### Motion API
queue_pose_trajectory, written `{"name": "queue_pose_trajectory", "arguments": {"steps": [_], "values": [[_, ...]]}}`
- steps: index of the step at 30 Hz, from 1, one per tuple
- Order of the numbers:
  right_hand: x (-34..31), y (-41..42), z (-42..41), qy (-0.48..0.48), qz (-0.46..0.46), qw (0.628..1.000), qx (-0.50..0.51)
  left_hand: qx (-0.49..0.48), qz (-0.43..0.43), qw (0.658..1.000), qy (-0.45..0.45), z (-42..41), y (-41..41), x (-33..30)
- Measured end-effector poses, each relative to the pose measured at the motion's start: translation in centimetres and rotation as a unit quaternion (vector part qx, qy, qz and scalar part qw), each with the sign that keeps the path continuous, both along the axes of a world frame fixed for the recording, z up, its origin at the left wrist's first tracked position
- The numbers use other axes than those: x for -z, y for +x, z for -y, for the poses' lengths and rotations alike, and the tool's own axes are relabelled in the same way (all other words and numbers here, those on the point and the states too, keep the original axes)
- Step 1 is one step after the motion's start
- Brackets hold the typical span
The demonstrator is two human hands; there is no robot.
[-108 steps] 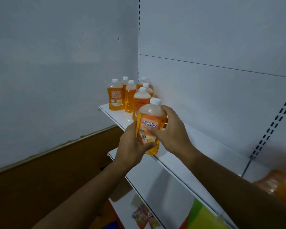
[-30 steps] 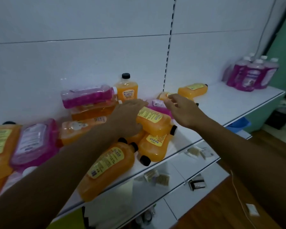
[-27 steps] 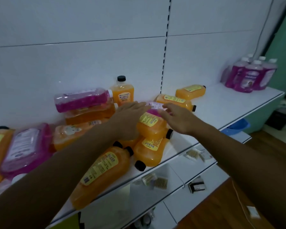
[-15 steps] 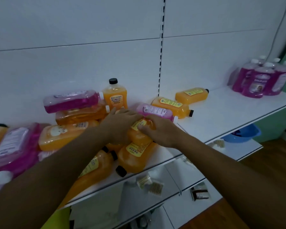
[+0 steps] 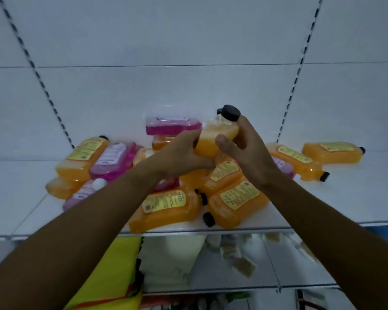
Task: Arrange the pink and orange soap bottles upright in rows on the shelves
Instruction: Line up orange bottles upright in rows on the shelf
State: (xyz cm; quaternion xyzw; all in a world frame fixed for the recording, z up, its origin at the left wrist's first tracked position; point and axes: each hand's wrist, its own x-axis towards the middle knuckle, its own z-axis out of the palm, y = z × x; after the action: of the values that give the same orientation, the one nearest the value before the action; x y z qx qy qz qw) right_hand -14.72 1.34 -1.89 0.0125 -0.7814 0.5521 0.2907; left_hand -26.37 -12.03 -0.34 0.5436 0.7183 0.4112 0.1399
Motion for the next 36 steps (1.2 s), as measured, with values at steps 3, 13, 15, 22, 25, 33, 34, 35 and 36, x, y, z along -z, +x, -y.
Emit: {"name": "queue_pose_trajectory", "arguments": {"steps": [3,13,15,22,25,33,34,35,36], "values": [[-0.4,-2.1,2.5,-0.007,-0.009,0.999,-0.046,-0.042,0.048,0.998,0.012,3.6,-0.4,-0.1],[-1.6,-9.7,13.6,-0.010,-0.044,0.995,-0.089,-0.134,0.112,0.981,0.081,15.7,-3.9,-0.8],[-1.9,-11.7,16.4,-0.014,-0.043,0.995,-0.091,-0.144,0.116,0.979,0.088,18.6,-5.5,-1.0],[-2.1,-20.3,26.1,0.014,-0.021,0.996,-0.084,-0.222,0.111,0.963,0.106,28.8,-11.7,0.0],[-1.9,-23.6,29.1,0.047,-0.009,0.996,-0.078,-0.253,0.085,0.957,0.112,31.8,-14.3,1.1],[-0.9,-30.8,30.7,0.126,-0.006,0.990,-0.065,-0.369,0.019,0.923,0.107,33.4,-21.7,4.4],[-0.8,-31.9,30.4,0.140,-0.007,0.988,-0.063,-0.373,0.021,0.921,0.112,33.0,-22.8,4.7],[-0.9,-32.6,30.5,0.154,-0.010,0.986,-0.061,-0.376,0.024,0.918,0.119,33.0,-23.3,4.9],[-1.0,-32.9,30.7,0.166,-0.010,0.984,-0.059,-0.379,0.030,0.916,0.127,33.1,-23.6,5.0]]}}
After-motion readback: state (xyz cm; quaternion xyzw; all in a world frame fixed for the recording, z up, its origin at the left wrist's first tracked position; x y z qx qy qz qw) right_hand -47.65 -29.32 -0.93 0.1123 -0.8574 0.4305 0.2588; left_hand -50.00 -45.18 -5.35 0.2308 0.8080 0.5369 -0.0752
